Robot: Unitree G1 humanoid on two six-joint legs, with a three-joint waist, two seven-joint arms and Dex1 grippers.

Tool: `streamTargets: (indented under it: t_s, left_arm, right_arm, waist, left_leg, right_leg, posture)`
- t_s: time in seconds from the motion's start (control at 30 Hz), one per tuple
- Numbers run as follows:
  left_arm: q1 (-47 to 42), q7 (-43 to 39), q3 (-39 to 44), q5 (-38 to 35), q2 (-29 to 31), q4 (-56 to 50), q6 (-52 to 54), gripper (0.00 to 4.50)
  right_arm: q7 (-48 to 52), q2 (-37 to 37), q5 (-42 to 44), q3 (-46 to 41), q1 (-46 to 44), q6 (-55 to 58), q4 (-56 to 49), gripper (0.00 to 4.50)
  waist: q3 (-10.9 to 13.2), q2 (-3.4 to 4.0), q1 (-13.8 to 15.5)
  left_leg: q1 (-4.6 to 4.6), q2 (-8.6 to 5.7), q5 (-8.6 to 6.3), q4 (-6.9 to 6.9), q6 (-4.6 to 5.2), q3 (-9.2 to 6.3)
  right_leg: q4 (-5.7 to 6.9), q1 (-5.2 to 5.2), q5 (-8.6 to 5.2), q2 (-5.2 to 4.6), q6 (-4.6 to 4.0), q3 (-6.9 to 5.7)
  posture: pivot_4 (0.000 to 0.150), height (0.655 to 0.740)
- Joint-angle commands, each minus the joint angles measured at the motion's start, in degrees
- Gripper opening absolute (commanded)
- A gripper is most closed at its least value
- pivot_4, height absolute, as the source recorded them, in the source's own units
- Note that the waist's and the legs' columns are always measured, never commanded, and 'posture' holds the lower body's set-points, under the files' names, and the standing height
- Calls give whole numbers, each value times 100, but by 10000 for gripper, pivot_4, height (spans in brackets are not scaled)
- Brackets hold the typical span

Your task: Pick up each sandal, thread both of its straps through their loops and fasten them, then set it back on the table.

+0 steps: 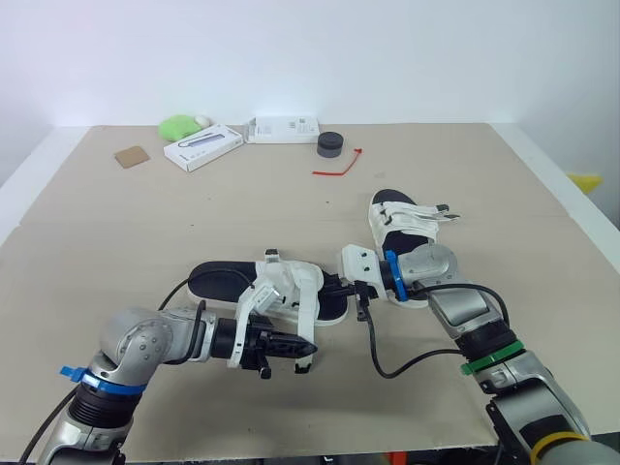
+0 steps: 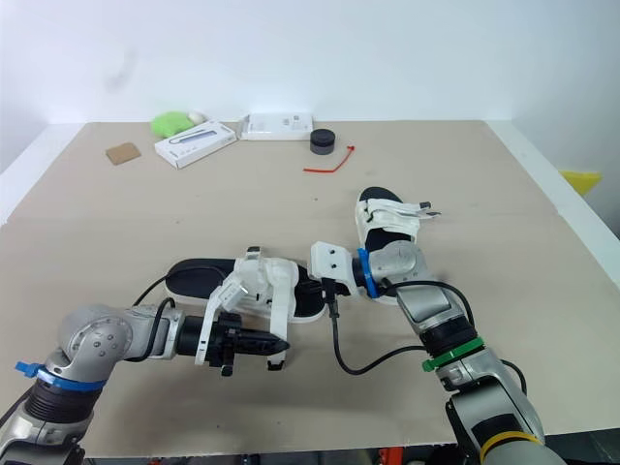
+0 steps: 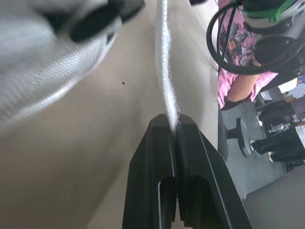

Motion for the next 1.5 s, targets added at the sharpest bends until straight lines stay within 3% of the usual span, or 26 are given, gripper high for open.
streamTargets:
  t_s: [0.03, 0.27, 0.53, 0.87, 1.5]
  left_arm:
    - [-437, -312, 595, -635, 297, -82, 264, 722]
    - [-1448, -220, 1117, -1160, 322, 636, 578, 722]
    - [-2112, -573, 382, -183, 286, 1613, 171, 722]
    - [-2376, -1163, -142, 501, 174, 2210, -63, 722]
    - [-2409, -1136, 136, 457, -93, 2101, 453, 722]
  right_arm:
    - [42, -67, -69, 43, 83, 33, -92, 0]
    - [47, -18, -77, 69, 52, -18, -33, 0]
    - [39, 26, -84, 77, 27, -43, 5, 0]
    - [-40, 1, -74, 35, 99, 42, -104, 0]
    - [-88, 39, -78, 54, 65, 52, -67, 0]
  waist:
    - [0, 0, -1]
    - [0, -1, -7]
    - [0, -1, -12]
    - [1, -1, -12]
    - [1, -1, -10]
  left_leg:
    - [0, 0, 0, 0, 0, 0]
    - [-1, -2, 0, -1, 0, 2]
    - [-1, -2, 0, -2, -5, 0]
    - [-2, -1, -1, -3, -6, 1]
    - [-3, 1, -1, -3, -6, 0]
  right_leg:
    - [0, -1, 0, 0, 0, 0]
    - [-3, -1, -1, -2, 3, 1]
    - [-3, -3, 5, 1, -9, 2]
    - [-2, -5, 11, 3, -20, 3]
    - [-1, -5, 4, 2, -8, 3]
  posture:
    - [1500, 7400]
    - [1500, 7400]
    - [1500, 7400]
    - [1500, 7400]
    - [1500, 7400]
